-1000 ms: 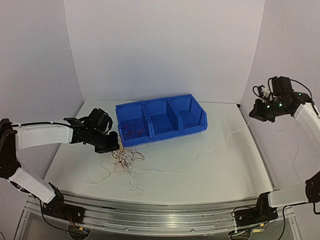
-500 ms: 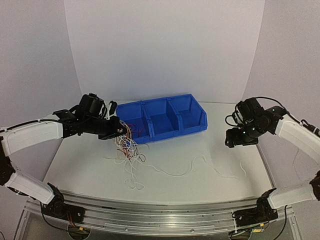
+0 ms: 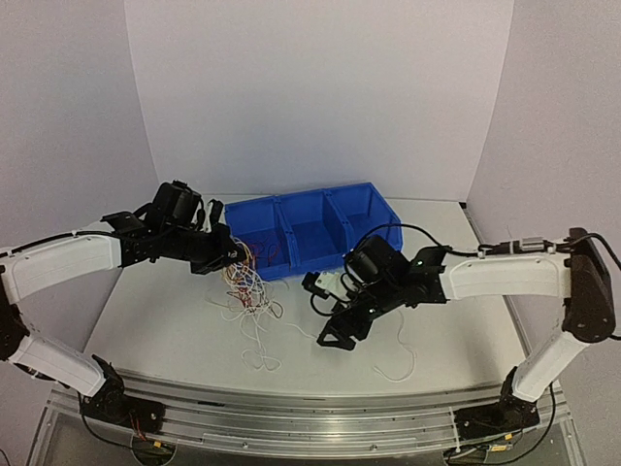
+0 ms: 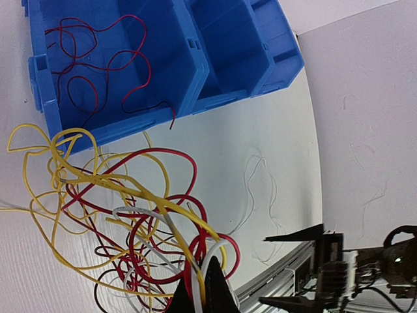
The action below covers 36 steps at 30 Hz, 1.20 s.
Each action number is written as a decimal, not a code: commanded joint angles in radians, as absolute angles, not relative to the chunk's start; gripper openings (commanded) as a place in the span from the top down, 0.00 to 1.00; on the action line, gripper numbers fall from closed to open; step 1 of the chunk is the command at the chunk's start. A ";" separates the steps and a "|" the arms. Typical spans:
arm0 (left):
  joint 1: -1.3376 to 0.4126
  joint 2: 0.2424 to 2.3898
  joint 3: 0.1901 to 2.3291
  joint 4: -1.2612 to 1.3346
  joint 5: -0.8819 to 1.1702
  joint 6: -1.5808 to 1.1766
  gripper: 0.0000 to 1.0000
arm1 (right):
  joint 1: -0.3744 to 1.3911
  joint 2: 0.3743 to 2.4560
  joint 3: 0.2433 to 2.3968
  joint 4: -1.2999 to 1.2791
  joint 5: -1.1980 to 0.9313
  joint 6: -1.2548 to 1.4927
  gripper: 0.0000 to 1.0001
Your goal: Untangle the cables
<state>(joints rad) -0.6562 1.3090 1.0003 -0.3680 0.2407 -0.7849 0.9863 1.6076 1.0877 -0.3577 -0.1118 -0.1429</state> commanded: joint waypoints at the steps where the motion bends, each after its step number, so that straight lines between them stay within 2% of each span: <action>1: -0.660 1.273 1.051 -0.382 0.254 -0.846 1.00 | 1.026 1.747 1.192 -0.165 -0.252 -0.267 0.15; 8: -0.661 1.263 1.036 -0.389 0.276 -0.871 1.00 | 1.051 1.915 1.293 -0.045 -0.189 -0.326 0.21; 20: -0.661 1.219 1.022 -0.429 0.235 -0.888 1.00 | 1.058 2.003 1.353 -0.033 -0.259 -0.272 0.56; 27: -0.661 1.204 1.004 -0.430 0.249 -0.892 1.00 | 1.068 2.057 1.408 -0.025 -0.257 -0.237 0.58; 28: -0.661 1.201 1.001 -0.433 0.248 -0.892 1.00 | 1.069 2.060 1.414 -0.022 -0.249 -0.233 0.62; 30: -0.661 1.196 0.996 -0.438 0.244 -0.892 1.00 | 1.068 2.061 1.421 -0.022 -0.231 -0.228 0.77; 31: -0.661 1.192 0.994 -0.440 0.241 -0.893 1.00 | 1.069 2.056 1.421 -0.023 -0.221 -0.226 0.92; 32: -0.661 1.188 0.992 -0.442 0.233 -0.892 1.00 | 1.069 2.047 1.415 -0.023 -0.213 -0.220 0.98; 36: -0.660 1.181 0.998 -0.480 0.162 -0.880 1.00 | 1.069 1.983 1.354 -0.025 -0.138 -0.186 1.00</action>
<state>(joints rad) -0.6582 1.2181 0.9985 -0.4411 0.2314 -0.8886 1.0634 2.0498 1.3811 -0.0436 -0.2154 -0.2297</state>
